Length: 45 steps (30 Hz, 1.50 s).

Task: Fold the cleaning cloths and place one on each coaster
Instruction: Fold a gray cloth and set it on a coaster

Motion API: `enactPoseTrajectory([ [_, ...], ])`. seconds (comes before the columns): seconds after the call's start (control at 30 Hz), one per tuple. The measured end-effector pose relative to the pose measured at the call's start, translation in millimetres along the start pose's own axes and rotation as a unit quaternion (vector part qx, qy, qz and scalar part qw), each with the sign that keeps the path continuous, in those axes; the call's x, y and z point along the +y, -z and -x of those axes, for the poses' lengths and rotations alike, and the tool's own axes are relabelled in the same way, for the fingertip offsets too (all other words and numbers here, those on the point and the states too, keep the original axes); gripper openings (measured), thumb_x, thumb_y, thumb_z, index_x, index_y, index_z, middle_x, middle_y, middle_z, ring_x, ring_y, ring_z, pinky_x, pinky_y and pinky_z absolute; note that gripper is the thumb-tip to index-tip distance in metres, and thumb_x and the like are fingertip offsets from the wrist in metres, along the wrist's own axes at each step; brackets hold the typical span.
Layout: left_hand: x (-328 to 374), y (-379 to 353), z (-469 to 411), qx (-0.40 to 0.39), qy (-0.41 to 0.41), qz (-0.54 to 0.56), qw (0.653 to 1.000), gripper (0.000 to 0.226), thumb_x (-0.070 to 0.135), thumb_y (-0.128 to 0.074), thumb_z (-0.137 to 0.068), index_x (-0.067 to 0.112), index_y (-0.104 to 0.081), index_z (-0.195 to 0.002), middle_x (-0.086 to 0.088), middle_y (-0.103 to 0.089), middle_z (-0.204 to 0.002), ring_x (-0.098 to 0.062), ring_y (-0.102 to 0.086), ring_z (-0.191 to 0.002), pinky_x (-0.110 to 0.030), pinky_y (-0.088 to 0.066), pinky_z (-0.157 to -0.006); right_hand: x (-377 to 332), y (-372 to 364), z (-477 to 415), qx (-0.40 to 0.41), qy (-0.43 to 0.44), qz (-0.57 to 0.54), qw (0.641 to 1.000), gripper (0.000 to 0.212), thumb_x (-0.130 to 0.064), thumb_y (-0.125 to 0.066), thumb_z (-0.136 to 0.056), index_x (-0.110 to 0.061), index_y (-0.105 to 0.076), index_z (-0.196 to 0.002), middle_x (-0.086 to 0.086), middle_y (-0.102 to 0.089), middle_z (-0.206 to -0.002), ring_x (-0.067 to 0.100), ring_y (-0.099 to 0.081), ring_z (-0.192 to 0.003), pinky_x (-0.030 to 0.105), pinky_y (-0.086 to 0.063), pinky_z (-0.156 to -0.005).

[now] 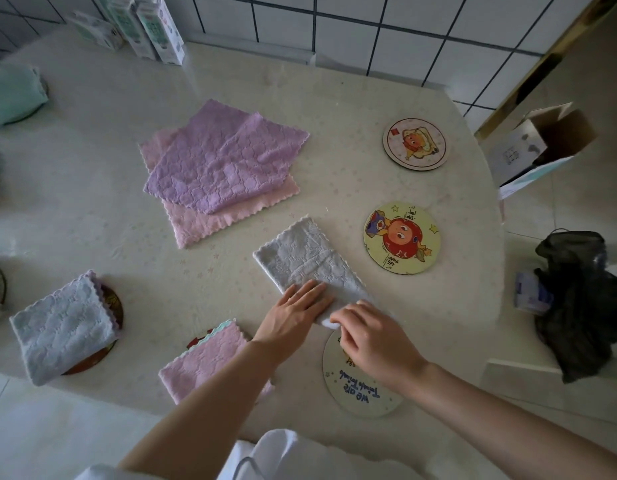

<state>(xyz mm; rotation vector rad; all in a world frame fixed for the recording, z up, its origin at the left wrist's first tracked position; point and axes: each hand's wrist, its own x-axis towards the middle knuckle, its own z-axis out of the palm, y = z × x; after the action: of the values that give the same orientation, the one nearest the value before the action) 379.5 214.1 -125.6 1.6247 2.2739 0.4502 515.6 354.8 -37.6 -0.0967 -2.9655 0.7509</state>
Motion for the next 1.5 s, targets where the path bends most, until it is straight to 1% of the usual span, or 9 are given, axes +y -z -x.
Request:
enactPoseTrajectory([
  [0.3, 12, 0, 27, 0.021, -0.014, 0.105, 0.994, 0.035, 0.034, -0.049, -0.096, 0.02, -0.059, -0.126, 0.003, -0.059, -0.132, -0.013, -0.046, -0.131, -0.04, -0.042, -0.105, 5, 1, -7, -0.068, -0.031, -0.1, 0.992, 0.022, -0.027, -0.045, -0.096, -0.014, -0.059, -0.106, -0.006, -0.06, -0.095, 0.005, -0.056, -0.08, 0.021, -0.051, -0.07],
  [0.47, 6, 9, 31, 0.011, -0.049, 0.081, 0.995, 0.037, 0.032, -0.045, -0.093, 0.019, -0.064, -0.122, -0.002, -0.063, -0.127, -0.017, -0.054, -0.124, -0.037, -0.044, -0.104, 40, -6, -7, -0.11, 0.002, 0.057, 0.992, 0.046, 0.004, -0.063, -0.081, -0.01, -0.057, -0.124, 0.007, -0.061, -0.121, 0.02, -0.063, -0.104, 0.029, -0.056, -0.082],
  [0.6, 4, 22, 30, 0.001, -0.023, 0.151, 0.988, 0.034, 0.022, -0.05, -0.091, 0.015, -0.065, -0.121, -0.007, -0.063, -0.125, -0.017, -0.055, -0.122, -0.03, -0.038, -0.108, 60, -17, -4, -0.207, 0.047, 0.115, 0.97, 0.094, 0.02, -0.071, -0.062, -0.018, -0.039, -0.141, 0.007, -0.038, -0.148, 0.024, -0.04, -0.135, 0.036, -0.041, -0.106],
  [0.87, -3, 40, 34, 0.014, 0.103, 0.272, 0.957, 0.041, 0.005, -0.061, -0.086, 0.021, -0.064, -0.124, 0.006, -0.065, -0.121, 0.0, -0.059, -0.107, -0.008, -0.043, -0.091, 79, -17, -9, -0.237, 0.047, 0.064, 0.968, 0.087, 0.007, -0.068, -0.077, -0.023, -0.027, -0.147, -0.002, -0.025, -0.155, 0.016, -0.028, -0.14, 0.026, -0.018, -0.112],
  [1.0, -6, 38, 33, -0.004, 0.159, 0.292, 0.943, 0.035, 0.02, -0.061, -0.09, 0.036, -0.063, -0.121, 0.011, -0.072, -0.105, -0.009, -0.068, -0.087, -0.025, -0.053, -0.078, 81, -11, -19, -0.215, -0.044, -0.037, 0.975, 0.062, 0.014, -0.051, -0.085, -0.023, -0.05, -0.134, -0.01, -0.049, -0.137, 0.005, -0.046, -0.126, 0.005, -0.024, -0.102],
  [1.07, -7, 36, 29, 0.009, 0.212, 0.307, 0.928, 0.015, 0.028, -0.061, -0.091, 0.029, -0.072, -0.102, 0.014, -0.069, -0.075, -0.007, -0.062, -0.06, -0.028, -0.048, -0.058, 79, -8, -30, -0.217, -0.112, -0.125, 0.962, 0.041, 0.006, -0.056, -0.086, -0.023, -0.063, -0.113, -0.009, -0.068, -0.102, 0.003, -0.064, -0.087, 0.008, -0.047, -0.074],
  [1.13, -9, 34, 24, 0.032, 0.294, 0.332, 0.896, 0.026, 0.027, -0.062, -0.09, 0.014, -0.064, -0.068, 0.012, -0.049, -0.052, -0.004, -0.04, -0.044, -0.024, -0.032, -0.047, 77, -6, -43, -0.19, -0.159, -0.205, 0.947, 0.008, -0.015, -0.059, -0.091, -0.021, -0.065, -0.092, -0.006, -0.064, -0.07, 0.006, -0.051, -0.051, 0.022, -0.04, -0.046],
  [1.3, -18, 35, 9, 0.084, 0.398, 0.461, 0.789, 0.025, 0.03, -0.059, -0.091, 0.007, -0.067, -0.085, -0.017, -0.071, -0.083, -0.032, -0.07, -0.076, -0.052, -0.057, -0.07, 69, -12, -74, -0.113, -0.229, -0.198, 0.946, 0.038, -0.034, -0.047, -0.097, -0.012, -0.045, -0.066, 0.0, -0.043, -0.053, 0.013, -0.036, -0.046, 0.028, -0.027, -0.048],
  [1.5, -21, 33, -5, 0.103, 0.451, 0.483, 0.744, 0.017, 0.025, -0.054, -0.094, 0.016, -0.062, -0.083, -0.014, -0.068, -0.087, -0.032, -0.07, -0.078, -0.054, -0.058, -0.067, 71, -25, -97, -0.116, -0.229, -0.086, 0.963, 0.035, -0.037, -0.035, -0.1, -0.017, -0.04, -0.072, -0.002, -0.044, -0.051, 0.02, -0.043, -0.046, 0.032, -0.026, -0.047],
])
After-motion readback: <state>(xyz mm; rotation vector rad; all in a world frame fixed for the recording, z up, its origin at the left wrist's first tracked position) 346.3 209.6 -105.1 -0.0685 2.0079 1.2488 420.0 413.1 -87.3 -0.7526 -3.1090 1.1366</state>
